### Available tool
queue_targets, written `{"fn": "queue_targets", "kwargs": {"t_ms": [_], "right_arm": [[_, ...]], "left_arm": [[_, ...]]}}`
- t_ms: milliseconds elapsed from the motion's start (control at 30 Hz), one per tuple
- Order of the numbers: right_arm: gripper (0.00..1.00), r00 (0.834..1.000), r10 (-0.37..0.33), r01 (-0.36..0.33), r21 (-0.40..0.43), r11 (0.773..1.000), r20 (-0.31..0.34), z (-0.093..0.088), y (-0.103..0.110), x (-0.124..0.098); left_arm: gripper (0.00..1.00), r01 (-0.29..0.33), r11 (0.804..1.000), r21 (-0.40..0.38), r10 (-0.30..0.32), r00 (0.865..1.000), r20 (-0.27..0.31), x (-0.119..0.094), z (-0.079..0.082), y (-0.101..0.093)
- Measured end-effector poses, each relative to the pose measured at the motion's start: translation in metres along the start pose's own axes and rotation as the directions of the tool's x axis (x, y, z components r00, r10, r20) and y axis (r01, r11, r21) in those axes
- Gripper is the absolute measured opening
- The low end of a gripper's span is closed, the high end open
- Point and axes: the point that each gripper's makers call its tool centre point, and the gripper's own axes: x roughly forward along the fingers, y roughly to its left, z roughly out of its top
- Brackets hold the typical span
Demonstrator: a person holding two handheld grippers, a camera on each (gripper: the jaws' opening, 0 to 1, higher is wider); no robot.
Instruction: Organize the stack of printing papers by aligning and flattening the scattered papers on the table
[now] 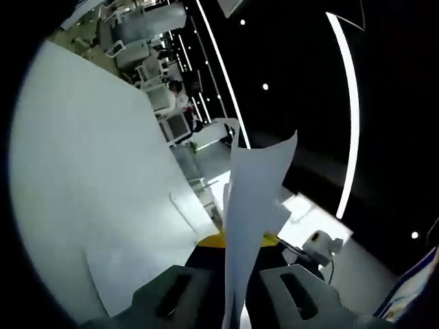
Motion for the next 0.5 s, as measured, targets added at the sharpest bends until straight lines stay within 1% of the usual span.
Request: {"fn": "queue_targets", "kwargs": {"t_ms": [100,233,367,500], "right_arm": [[0.06,1.000,0.008,-0.008,0.000,1.000,0.003,0.000,0.003,0.002],[0.06,1.000,0.016,-0.016,-0.009,1.000,0.003,0.001,0.007,0.003],[0.06,1.000,0.017,-0.017,-0.014,1.000,-0.017,-0.004,0.008,0.003],[0.06,0.999,0.020,-0.020,-0.018,1.000,-0.039,-0.009,0.009,0.003]], "left_arm": [[0.06,-0.015,1.000,0.016,0.015,1.000,0.000,0.000,0.001,0.003],[0.06,-0.020,1.000,0.020,0.020,1.000,0.003,0.001,0.000,0.006],[0.06,-0.021,1.000,0.006,0.021,1.000,0.006,0.005,-0.005,0.008],[0.06,-0.016,1.000,0.008,0.016,1.000,0.009,0.005,-0.009,0.006]]}}
